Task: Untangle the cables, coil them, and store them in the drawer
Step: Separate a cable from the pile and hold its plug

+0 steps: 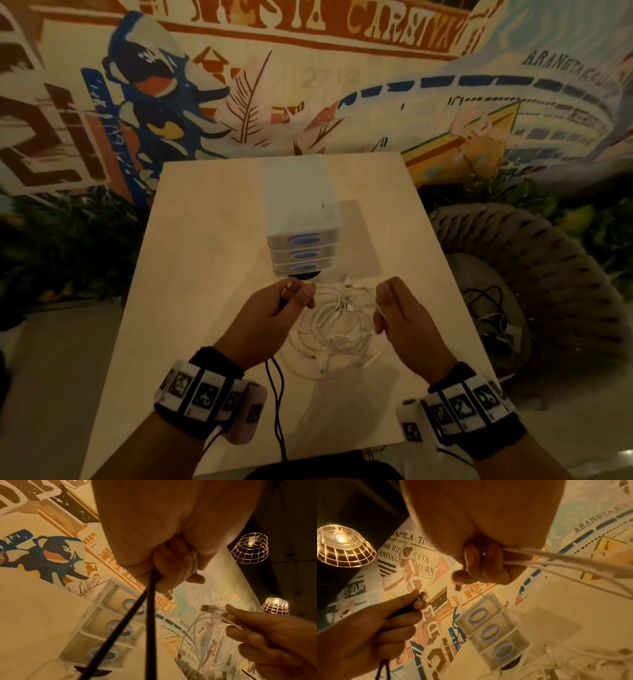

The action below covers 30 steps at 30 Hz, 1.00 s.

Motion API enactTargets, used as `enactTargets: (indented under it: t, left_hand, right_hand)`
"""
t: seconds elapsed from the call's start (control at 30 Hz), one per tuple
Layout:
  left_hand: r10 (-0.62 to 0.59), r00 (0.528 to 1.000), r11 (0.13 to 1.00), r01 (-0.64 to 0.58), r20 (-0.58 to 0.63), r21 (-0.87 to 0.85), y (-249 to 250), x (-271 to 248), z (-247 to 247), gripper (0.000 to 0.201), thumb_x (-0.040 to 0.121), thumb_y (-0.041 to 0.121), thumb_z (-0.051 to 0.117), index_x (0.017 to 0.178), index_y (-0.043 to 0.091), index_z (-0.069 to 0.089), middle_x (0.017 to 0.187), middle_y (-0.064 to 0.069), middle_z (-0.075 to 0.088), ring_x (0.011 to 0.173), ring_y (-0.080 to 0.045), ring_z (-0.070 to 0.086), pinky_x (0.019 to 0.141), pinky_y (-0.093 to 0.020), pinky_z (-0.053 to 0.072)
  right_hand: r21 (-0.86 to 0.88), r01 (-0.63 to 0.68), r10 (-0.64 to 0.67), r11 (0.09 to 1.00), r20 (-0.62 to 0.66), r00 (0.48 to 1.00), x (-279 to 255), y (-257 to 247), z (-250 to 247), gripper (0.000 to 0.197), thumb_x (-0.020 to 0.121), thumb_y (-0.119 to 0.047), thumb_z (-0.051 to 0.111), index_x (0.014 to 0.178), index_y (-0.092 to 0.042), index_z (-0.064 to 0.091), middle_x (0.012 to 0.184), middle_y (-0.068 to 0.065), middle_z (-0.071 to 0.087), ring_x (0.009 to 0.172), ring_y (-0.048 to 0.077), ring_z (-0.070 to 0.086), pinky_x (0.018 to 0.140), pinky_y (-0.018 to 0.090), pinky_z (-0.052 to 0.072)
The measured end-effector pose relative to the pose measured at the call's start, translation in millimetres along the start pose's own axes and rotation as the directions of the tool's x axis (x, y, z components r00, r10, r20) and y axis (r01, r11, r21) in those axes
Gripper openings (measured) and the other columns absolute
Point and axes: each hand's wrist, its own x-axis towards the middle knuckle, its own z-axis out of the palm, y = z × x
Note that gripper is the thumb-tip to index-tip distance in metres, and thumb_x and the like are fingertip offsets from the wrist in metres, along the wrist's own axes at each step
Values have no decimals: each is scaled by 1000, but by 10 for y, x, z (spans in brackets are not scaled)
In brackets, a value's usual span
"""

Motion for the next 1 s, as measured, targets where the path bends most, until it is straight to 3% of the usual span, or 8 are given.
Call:
enactTargets:
  t: [0.13, 0.2, 0.3, 0.47, 0.67, 0.83, 0.9, 1.0]
  left_hand:
    - [-29, 1000, 999, 29, -9, -19, 120, 32, 200, 39, 101, 48, 44, 84, 20, 63, 54, 13, 48, 50, -4, 42, 54, -18, 32]
    - [-26, 999, 996, 24, -22, -88, 170, 45, 274, 39, 99, 51, 46, 89, 16, 62, 59, 9, 51, 53, -5, 43, 55, -20, 33]
    - [-15, 999, 987, 8, -38, -163, 215, 52, 331, 38, 94, 57, 53, 95, 20, 59, 76, -7, 60, 69, -26, 56, 66, -39, 46]
    - [-54, 998, 986, 47, -38, -157, 214, 71, 347, 30, 102, 43, 50, 101, 15, 61, 82, -6, 66, 77, -25, 61, 75, -42, 49]
    - [-86, 982, 969, 44, -166, -242, 237, 36, 183, 56, 97, 54, 41, 67, 6, 44, 51, 4, 32, 47, -13, 31, 52, -27, 31]
    - [-93, 973, 905, -6, -211, -426, 157, 21, -76, 55, 99, 54, 46, 66, 10, 40, 50, -3, 32, 44, -25, 29, 46, -38, 28]
    - [-87, 964, 912, -25, -252, -410, 126, 25, -181, 50, 99, 52, 43, 63, 18, 46, 47, 1, 38, 42, -27, 38, 46, -37, 35]
    - [-74, 962, 908, -44, -263, -416, 91, 14, -248, 55, 106, 42, 37, 55, 25, 47, 45, -1, 38, 39, -30, 49, 45, -34, 44]
  right_hand:
    - [135, -29, 19, 990, 72, 997, 16, -65, 152, 22, 108, -29, 38, 99, -24, 57, 74, 0, 58, 52, 16, 37, 51, 27, 35]
    - [124, -14, 3, 992, 89, 996, -1, -113, 238, 20, 107, -31, 41, 100, -28, 59, 76, -1, 59, 54, 18, 38, 51, 28, 36]
    - [150, -39, 14, 988, 167, 986, -59, -159, 334, 18, 106, -24, 46, 103, -30, 63, 78, -2, 61, 56, 16, 42, 53, 28, 38]
    - [29, -11, 4, 1000, 239, 971, -78, -214, 365, 21, 106, -26, 50, 100, -28, 70, 86, -1, 72, 55, 15, 59, 58, 21, 48]
    - [-124, -55, 79, 991, 195, 978, -92, 65, 48, 38, 101, -42, 47, 92, -23, 79, 81, -8, 77, 75, 9, 72, 75, 21, 54]
    - [-275, -205, 255, 939, 160, 954, -410, 540, -660, 25, 99, -25, 61, 81, -22, 79, 75, -5, 77, 72, 11, 74, 82, 38, 59]
    - [-287, -278, 341, 917, 199, 919, -637, 652, -914, 21, 90, -38, 70, 86, -19, 79, 77, -1, 78, 74, 13, 74, 83, 39, 59]
    - [-298, -408, 471, 863, 181, 863, -952, 853, -1118, 78, 58, -88, 66, 86, -17, 79, 77, 3, 78, 73, 16, 74, 75, 26, 56]
